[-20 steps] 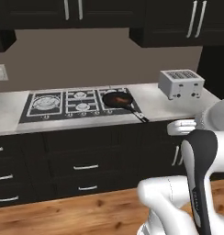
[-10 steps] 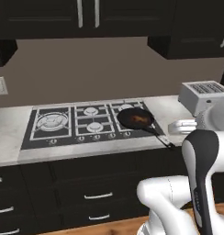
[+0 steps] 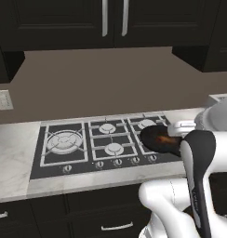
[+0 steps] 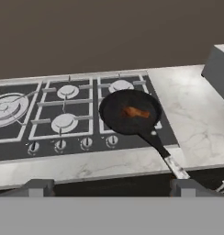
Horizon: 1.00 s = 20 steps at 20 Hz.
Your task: Take the chicken drumsticks from the pan and place one on each plate on the dining counter.
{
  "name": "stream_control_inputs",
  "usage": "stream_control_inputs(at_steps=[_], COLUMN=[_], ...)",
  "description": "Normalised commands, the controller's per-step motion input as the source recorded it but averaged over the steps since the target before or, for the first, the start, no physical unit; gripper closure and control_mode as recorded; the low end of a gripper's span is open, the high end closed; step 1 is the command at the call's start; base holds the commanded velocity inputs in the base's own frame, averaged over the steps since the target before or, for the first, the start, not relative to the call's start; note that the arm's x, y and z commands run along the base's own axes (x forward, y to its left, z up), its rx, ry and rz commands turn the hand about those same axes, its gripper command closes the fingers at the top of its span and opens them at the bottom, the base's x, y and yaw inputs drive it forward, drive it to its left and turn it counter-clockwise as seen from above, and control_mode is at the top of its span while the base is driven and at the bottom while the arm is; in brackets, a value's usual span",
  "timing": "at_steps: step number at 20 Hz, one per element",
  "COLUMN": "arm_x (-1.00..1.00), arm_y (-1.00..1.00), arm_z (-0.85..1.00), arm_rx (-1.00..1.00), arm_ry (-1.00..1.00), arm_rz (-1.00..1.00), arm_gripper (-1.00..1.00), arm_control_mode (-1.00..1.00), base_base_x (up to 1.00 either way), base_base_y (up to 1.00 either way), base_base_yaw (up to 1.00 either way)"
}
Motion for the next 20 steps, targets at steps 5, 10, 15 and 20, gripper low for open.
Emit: stream_control_inputs(at_steps=[5, 10, 15, 20], arm_x=[0.47, 0.19, 0.29, 0.12], arm_y=[-0.04, -0.01, -0.34, -0.72], arm_z=[-0.30, -0.44, -0.44, -0.18], arm_rx=[-0.04, -0.09, -0.05, 0.00], arm_ry=[0.06, 0.28, 0.25, 0.15], arm_rz=[0.00, 0.00, 0.00, 0.05], arm_gripper=[-1.00, -1.00, -1.00, -1.00], arm_control_mode=[-1.00, -1.00, -1.00, -1.00], base_base_x=[0.00, 0.00, 0.00, 0.00], base_base_y=[0.00, 0.00, 0.00, 0.00], base_base_yaw=[0.00, 0.00, 0.00, 0.00])
